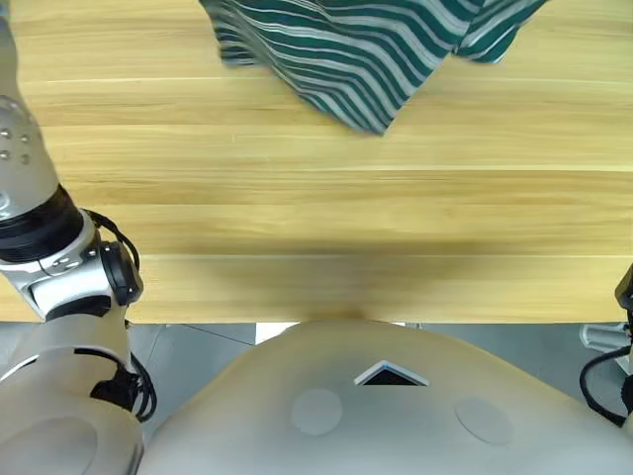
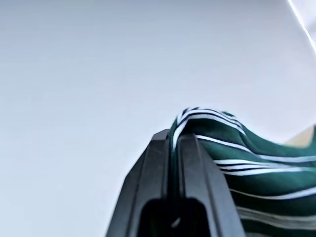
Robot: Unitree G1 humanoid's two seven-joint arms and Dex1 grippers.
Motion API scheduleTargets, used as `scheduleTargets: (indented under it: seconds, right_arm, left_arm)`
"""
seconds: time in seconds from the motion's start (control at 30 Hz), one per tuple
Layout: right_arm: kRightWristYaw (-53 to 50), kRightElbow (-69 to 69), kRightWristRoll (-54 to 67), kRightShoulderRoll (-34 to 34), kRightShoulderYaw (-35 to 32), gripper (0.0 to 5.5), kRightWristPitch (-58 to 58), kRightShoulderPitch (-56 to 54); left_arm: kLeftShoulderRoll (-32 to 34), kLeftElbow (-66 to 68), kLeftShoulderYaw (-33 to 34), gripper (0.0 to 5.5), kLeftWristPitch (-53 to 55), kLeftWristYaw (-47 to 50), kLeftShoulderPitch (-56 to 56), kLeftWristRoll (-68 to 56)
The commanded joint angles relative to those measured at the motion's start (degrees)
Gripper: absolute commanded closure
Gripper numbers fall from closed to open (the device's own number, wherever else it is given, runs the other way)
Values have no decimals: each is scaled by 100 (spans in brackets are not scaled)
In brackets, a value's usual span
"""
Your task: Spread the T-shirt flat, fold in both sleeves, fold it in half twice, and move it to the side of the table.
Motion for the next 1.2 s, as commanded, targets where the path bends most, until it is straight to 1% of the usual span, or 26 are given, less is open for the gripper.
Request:
scheduleTargets:
  seconds: [0.03,0.07,0.1,0.2,0.23,0.3,0.37,0.43,0.5,0.6,0.73,0.8,0.87,0.93,0.97,1.03,1.07,1.13,1.17,1.2]
  right_arm:
    - [-705,130,-50,-159,-256,545,543,-663]
    - [-825,401,-250,-95,-131,545,551,-835]
    - [-907,784,-484,21,99,545,547,-1084]
    - [-970,2771,-1203,653,900,545,419,-2413]
    - [-1062,3726,-1464,903,1054,545,226,-2978]
    - [-1357,5234,-1930,1218,1234,545,-194,-3842]
    - [-1892,6741,-2349,1549,1382,545,-531,-4748]
    - [-2402,7818,-2628,1878,1494,545,-633,-5434]
    - [-2794,8406,-2813,2146,1565,545,-598,-5782]
    - [-3241,8845,-2926,2379,1467,545,-658,-6110]
    - [-3282,9170,-3077,2551,1294,545,-751,-6174]
    - [-3186,9262,-3145,2585,1195,545,-794,-5896]
    - [-3028,9312,-3235,2620,1142,545,-857,-5350]
    - [-2729,9348,-3421,2736,1252,545,-1000,-4385]
    - [-2525,9353,-3539,2821,1347,545,-1145,-3823]
    - [-2019,9312,-3566,2944,1354,545,-1431,-3042]
    - [-1613,9238,-3497,2962,1311,545,-1691,-2721]
    - [-619,8962,-3213,2849,1149,545,-2282,-2183]
    - [-219,8828,-3098,2766,1084,545,-2512,-2017]
    - [554,8440,-2779,2545,948,545,-2713,-1751]
  left_arm:
    - [468,-365,300,550,845,531,-890,-269]
    - [492,-176,295,550,919,537,-1082,-264]
    - [471,312,137,550,940,449,-1327,-123]
    - [154,3172,-829,550,657,-167,-2659,705]
    - [-4,4443,-1166,550,249,-327,-3255,1171]
    - [-274,6408,-1480,550,-313,-552,-4180,1718]
    - [-424,8083,-1684,550,-872,-518,-4909,2208]
    - [-489,9106,-1781,550,-1291,-321,-5383,2521]
    - [-591,9625,-1835,550,-1518,-109,-5644,2697]
    - [-715,10101,-1943,550,-1791,110,-5939,2993]
    - [-861,10480,-1848,550,-2064,-4,-6190,3275]
    - [-1031,10590,-1766,550,-2171,-143,-6124,3372]
    - [-1265,10638,-1702,550,-2277,-413,-5855,3431]
    - [-1450,10651,-1763,550,-2479,-826,-5149,3542]
    - [-1518,10633,-1813,550,-2623,-1147,-4668,3588]
    - [-1579,10539,-1898,550,-2915,-1825,-3869,3666]
    - [-1541,10367,-1984,550,-3168,-2575,-3386,3652]
    - [-1223,9398,-2171,550,-3427,-4642,-2153,3295]
    - [-1029,8837,-2225,550,-3411,-5401,-1652,3086]
    - [-621,7428,-2207,550,-2882,-6094,-784,2507]
